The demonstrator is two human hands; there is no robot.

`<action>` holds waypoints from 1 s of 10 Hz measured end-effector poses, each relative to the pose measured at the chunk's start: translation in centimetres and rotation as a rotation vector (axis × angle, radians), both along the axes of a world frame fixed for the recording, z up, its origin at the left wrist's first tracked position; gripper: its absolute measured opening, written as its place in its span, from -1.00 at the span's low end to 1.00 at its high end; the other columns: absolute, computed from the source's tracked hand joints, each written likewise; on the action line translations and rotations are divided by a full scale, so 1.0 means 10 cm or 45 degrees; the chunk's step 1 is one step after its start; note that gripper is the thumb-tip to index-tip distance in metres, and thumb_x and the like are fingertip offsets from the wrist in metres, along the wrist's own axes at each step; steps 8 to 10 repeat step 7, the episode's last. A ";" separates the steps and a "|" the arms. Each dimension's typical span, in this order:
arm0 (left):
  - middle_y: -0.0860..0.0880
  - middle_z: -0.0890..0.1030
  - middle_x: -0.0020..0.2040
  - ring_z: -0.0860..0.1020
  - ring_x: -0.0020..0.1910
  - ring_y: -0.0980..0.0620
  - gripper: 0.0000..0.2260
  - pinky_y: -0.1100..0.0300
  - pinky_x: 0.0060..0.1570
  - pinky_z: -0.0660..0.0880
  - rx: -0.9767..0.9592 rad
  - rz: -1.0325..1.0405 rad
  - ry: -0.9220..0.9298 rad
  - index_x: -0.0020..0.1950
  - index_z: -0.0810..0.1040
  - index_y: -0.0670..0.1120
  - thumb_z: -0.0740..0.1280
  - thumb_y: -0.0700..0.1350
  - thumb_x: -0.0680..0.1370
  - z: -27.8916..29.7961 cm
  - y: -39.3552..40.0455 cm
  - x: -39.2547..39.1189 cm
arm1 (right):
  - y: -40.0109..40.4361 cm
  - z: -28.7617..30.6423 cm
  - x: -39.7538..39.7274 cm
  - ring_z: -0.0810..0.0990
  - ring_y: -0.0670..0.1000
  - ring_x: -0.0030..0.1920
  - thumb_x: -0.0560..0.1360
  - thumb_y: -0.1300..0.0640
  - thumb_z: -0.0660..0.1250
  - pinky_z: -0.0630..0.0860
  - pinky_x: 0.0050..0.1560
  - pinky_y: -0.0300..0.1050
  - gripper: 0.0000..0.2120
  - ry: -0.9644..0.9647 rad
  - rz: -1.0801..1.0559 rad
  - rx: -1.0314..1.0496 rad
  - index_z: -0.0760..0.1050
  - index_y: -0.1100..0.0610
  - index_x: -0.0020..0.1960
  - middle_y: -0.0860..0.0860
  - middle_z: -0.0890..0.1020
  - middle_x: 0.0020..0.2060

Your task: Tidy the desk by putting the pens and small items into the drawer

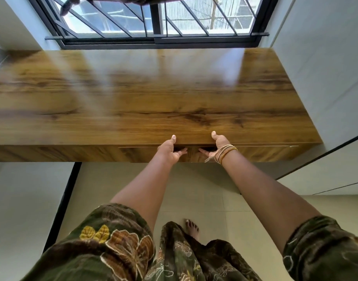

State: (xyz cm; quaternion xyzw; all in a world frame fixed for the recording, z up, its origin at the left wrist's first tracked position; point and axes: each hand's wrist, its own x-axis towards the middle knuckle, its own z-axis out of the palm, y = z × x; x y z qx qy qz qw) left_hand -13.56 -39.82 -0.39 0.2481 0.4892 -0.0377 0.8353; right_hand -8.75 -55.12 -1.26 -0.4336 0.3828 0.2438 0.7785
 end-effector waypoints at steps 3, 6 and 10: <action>-0.30 0.24 0.41 0.24 0.42 -0.41 -0.56 -0.31 0.24 0.40 0.006 -0.030 0.008 0.42 0.24 -0.23 0.29 -0.30 0.56 0.10 -0.02 0.00 | -0.02 -0.03 0.01 0.37 0.28 0.34 0.54 0.11 0.35 0.51 0.13 0.32 -0.49 0.009 -0.073 0.044 0.23 0.18 0.40 0.19 0.36 0.23; -0.24 0.41 0.39 0.42 0.35 -0.22 -0.53 -0.09 0.29 0.41 1.624 -1.136 0.149 0.48 0.19 -0.18 0.25 -0.14 0.61 0.07 0.22 -0.79 | 0.22 0.22 -0.50 0.56 0.21 0.14 0.54 0.15 0.26 0.53 0.11 -0.02 -0.65 -0.373 0.779 -1.094 0.42 0.28 0.28 0.20 0.55 0.20; -0.16 0.19 0.55 0.18 0.52 -0.16 -0.36 -0.16 0.41 0.23 1.862 -1.324 0.075 0.58 -0.07 -0.03 0.22 -0.18 0.61 0.11 0.31 -1.02 | 0.29 0.32 -0.71 0.56 0.21 0.12 0.52 0.18 0.23 0.49 0.04 -0.02 -0.69 -0.597 0.965 -1.408 0.45 0.27 0.23 0.20 0.57 0.15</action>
